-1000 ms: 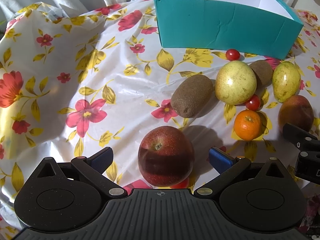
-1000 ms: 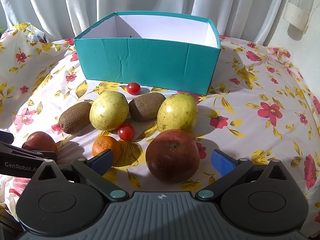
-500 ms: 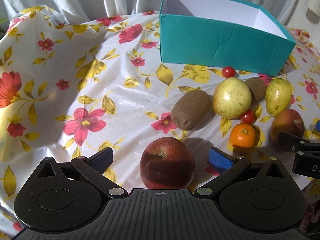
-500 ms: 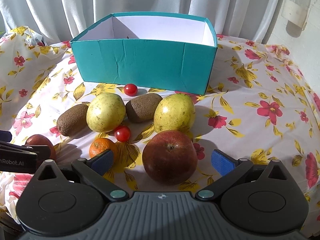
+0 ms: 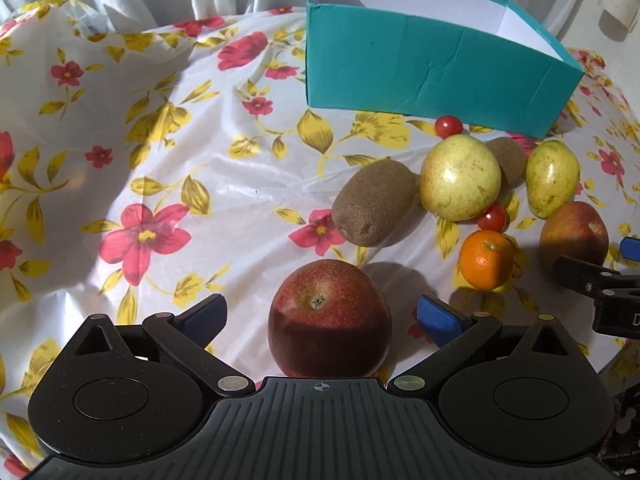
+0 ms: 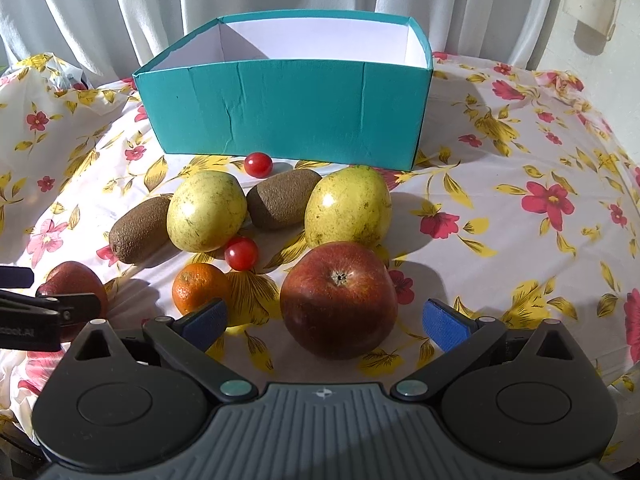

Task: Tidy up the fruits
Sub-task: 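Close the left gripper on the red apple while the right gripper closes on another red apple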

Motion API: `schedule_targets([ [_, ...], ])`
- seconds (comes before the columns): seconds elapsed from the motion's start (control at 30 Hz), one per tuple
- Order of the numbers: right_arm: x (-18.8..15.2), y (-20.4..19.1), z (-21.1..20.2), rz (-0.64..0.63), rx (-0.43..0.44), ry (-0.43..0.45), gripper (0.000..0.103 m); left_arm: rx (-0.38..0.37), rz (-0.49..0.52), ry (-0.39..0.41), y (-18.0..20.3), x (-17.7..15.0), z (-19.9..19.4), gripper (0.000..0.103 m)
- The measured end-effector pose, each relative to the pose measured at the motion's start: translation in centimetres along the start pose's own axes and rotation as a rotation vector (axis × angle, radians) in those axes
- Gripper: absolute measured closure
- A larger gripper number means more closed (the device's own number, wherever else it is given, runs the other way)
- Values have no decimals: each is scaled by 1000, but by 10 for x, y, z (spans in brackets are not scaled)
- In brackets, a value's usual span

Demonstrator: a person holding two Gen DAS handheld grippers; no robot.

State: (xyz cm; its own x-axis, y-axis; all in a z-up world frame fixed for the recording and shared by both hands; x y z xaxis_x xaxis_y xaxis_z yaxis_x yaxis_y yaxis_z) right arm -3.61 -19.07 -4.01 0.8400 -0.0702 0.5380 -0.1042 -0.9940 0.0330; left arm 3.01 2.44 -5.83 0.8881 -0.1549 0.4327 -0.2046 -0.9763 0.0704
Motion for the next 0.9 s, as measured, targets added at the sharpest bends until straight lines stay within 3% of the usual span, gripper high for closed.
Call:
schedule_targets([
  [0.13, 0, 3, 2, 6, -6, -7, 0, 0, 11, -17, 2, 0, 9, 4],
  [0.23, -1, 6, 2, 11, -15, -8, 0, 0, 11, -40, 3, 1, 16, 24],
  [0.33, -1, 7, 3, 17, -21, -11, 0, -6, 2, -74, 4, 1, 24, 29],
  [0.77, 2, 6, 0, -1, -19, 32, 0, -39, -8, -14, 0, 7, 10, 32],
  [0.9, 4, 6, 6, -16, -31, 40, 10, -65, -9, 29, 4, 14, -6, 32],
])
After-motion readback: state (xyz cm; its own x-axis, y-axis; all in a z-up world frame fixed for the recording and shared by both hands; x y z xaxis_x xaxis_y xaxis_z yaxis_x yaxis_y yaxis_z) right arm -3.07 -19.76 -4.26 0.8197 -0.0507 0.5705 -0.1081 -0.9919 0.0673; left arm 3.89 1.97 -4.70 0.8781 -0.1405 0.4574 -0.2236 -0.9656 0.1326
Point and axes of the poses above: each gripper's, at about its wrist camera, not at the fingertips, and z roughly the way its jaws point, y to its right, x to its top, the point moved 3 cm from there along z, roughly the way its jaws point, and after that the axes turned 7 degrees about -z, right-handed, at the moved point
